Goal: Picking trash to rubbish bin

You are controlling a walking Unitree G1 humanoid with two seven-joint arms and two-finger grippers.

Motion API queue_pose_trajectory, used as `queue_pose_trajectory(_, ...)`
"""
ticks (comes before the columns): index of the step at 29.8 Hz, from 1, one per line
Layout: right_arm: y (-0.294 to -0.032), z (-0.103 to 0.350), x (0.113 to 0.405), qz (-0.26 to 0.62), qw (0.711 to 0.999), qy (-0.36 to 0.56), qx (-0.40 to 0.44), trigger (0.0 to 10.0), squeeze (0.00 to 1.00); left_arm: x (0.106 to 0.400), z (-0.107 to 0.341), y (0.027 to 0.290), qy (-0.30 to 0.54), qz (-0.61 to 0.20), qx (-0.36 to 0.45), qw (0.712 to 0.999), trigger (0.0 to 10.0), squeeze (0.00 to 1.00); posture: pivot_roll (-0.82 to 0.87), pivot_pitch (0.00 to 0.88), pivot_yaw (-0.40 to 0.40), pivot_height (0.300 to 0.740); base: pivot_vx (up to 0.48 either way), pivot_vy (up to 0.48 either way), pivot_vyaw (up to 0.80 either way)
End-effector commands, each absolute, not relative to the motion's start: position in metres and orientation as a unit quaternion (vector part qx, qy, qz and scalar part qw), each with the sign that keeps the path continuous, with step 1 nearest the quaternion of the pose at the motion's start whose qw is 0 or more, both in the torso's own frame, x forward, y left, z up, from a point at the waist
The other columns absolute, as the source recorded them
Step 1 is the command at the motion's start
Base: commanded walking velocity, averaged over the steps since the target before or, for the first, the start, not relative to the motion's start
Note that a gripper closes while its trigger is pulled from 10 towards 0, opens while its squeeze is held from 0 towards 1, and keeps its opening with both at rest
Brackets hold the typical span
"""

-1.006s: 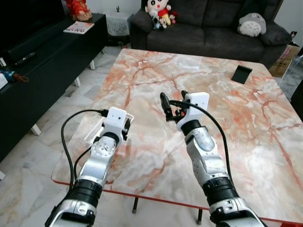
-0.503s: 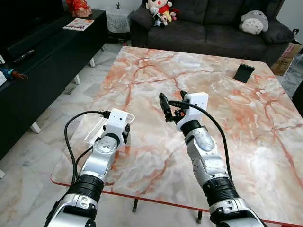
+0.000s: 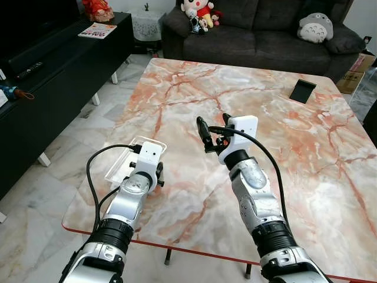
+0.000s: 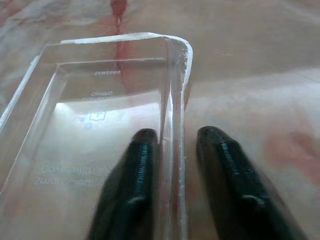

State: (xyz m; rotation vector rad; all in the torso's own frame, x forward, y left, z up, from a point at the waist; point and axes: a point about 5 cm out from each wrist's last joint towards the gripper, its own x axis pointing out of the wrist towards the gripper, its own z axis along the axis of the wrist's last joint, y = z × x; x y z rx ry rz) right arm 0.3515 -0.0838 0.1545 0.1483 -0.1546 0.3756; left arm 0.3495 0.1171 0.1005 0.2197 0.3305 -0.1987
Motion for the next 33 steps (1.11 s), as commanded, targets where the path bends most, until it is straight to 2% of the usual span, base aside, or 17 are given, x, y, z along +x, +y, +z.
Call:
queue_pose_trajectory(1,-0.083,0.156,0.351,0.189,0.976,-0.077,0.074,10.0,0.00,0.345,0.091,0.116,0.192,-0.101,0.111,0.970,0.0,0.00,0.03,0.062,-0.084,0.740,0.000,0.000,0.00)
queue_pose_trajectory(14,-0.083,0.155,0.351,0.194,0.976,-0.074,0.072,10.0,0.00,0.343,0.091,0.114,0.189,-0.106,0.113,0.970,0.0,0.00,0.03,0.059,-0.086,0.740,0.000,0.000,0.00)
queue_pose_trajectory(20,-0.083,0.153,0.351,0.192,0.976,-0.072,0.070,10.0,0.00,0.344,0.099,0.119,0.150,-0.071,0.108,0.980,0.0,0.00,0.03,0.054,-0.087,0.740,0.000,0.000,0.00)
queue_pose_trajectory(22,-0.085,0.152,0.351,0.189,0.977,-0.071,0.071,10.0,0.00,0.348,0.130,0.123,0.024,-0.033,0.097,0.994,0.0,0.00,0.03,0.048,-0.084,0.740,0.000,0.000,0.00)
queue_pose_trajectory(24,-0.085,0.152,0.351,0.188,0.977,-0.072,0.072,10.0,0.00,0.347,0.141,0.125,-0.018,-0.015,0.097,0.995,0.0,0.00,0.03,0.046,-0.083,0.740,0.000,0.000,0.00)
queue_pose_trajectory(25,-0.085,0.152,0.351,0.187,0.977,-0.072,0.072,10.0,0.00,0.346,0.145,0.127,-0.034,-0.004,0.093,0.995,4.3,0.00,0.03,0.046,-0.083,0.740,0.000,0.000,0.00)
queue_pose_trajectory(26,-0.085,0.153,0.351,0.186,0.977,-0.074,0.073,10.0,0.00,0.345,0.148,0.130,-0.049,0.012,0.089,0.995,10.0,0.00,0.03,0.038,-0.082,0.740,0.000,0.000,0.00)
queue_pose_trajectory(33,-0.091,0.154,0.354,0.174,0.979,-0.080,0.076,10.0,0.00,0.334,0.163,0.144,-0.124,0.059,0.066,0.988,10.0,0.00,0.03,0.034,-0.082,0.740,0.000,0.000,0.00)
